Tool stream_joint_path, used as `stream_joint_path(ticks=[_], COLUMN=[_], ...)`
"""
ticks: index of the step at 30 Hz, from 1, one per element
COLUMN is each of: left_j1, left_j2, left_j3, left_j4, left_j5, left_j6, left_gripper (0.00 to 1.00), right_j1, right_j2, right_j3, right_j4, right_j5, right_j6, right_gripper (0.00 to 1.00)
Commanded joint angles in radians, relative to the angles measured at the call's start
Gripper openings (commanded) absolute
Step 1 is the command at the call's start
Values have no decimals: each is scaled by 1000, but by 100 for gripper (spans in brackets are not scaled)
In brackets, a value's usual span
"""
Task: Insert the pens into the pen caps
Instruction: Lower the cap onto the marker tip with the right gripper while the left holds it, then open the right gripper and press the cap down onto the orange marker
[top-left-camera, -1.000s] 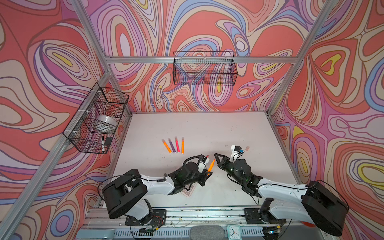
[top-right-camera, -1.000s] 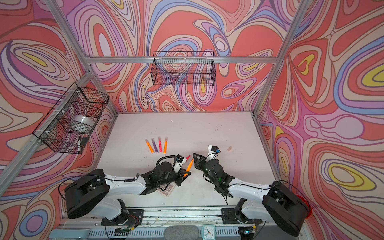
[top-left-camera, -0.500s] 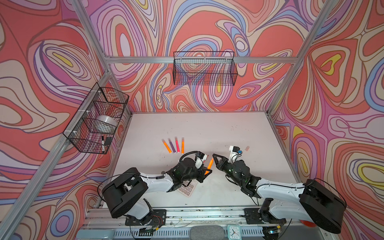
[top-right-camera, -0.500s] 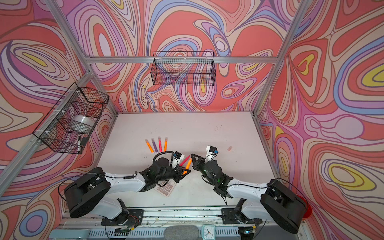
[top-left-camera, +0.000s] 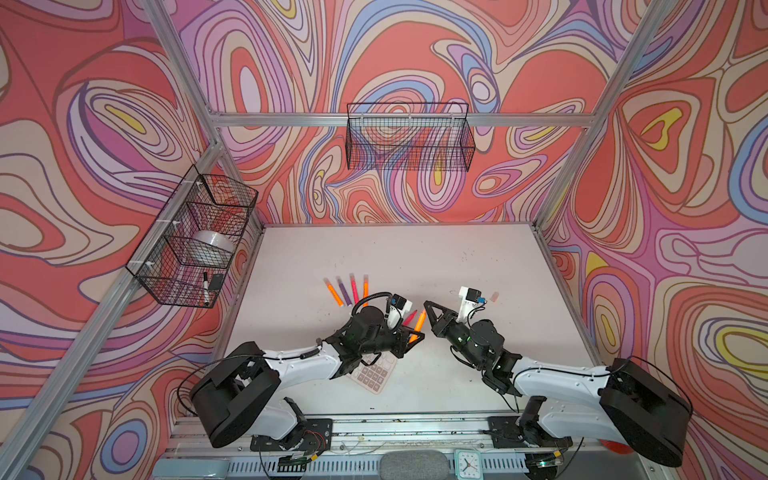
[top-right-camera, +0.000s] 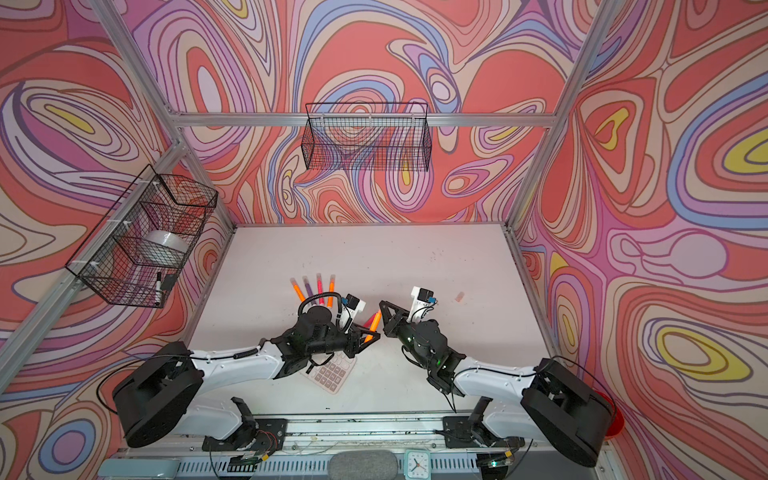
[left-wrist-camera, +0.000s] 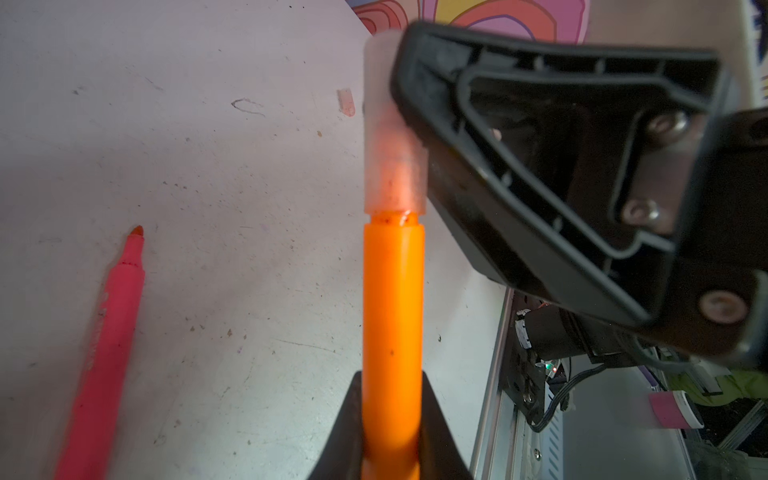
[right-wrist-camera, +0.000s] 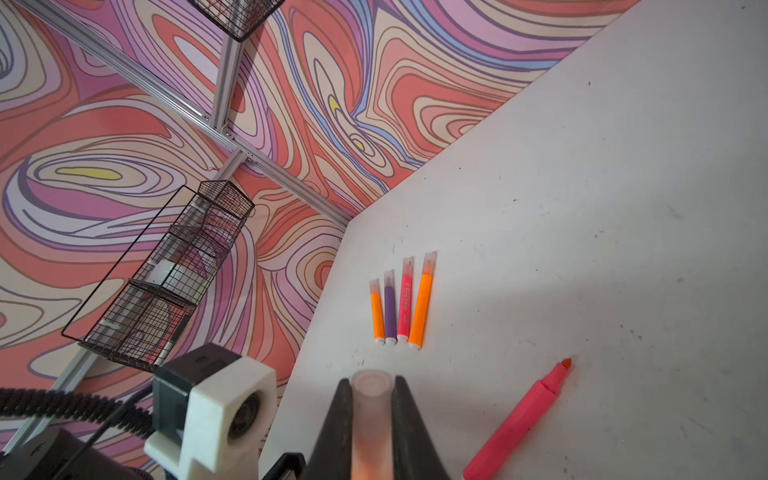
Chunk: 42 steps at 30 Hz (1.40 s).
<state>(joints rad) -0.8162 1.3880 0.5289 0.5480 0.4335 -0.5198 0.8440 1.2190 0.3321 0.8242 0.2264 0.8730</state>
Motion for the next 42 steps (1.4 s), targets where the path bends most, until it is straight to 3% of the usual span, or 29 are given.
stream_joint_path(ticks=[1,5,14,17,29,37,42], left_j1=[17,15,-33,-48,-56,-60,-83], left_j2=[-58,-88,-122,-141,-112,-66,-68], left_j3=[63,55,-4,-51,-102,-94,-96], left_j4=[51,51,76,79,161,172,166], left_j5=[-53,-43,-88,-117,-217,-195,-198], left_j6=[62,108,231,273,333,345,367], left_gripper=[0,0,0,0,0,0,0], right_j1=[24,24,24,24,24,23,22], right_j2=[-14,-37,-138,-180,-260,-258,-263], right_j3=[-12,-26,-41,-57,-1,12,88], right_j4=[-54,-28,-113,-124,-218,-215,-343], right_j5=[-121,-145,-90,-69,-104,-63,29], right_j6=[-94,-109,-118,-118,-141,-152,-128], right_gripper=[0,8,45,52,60,63,64])
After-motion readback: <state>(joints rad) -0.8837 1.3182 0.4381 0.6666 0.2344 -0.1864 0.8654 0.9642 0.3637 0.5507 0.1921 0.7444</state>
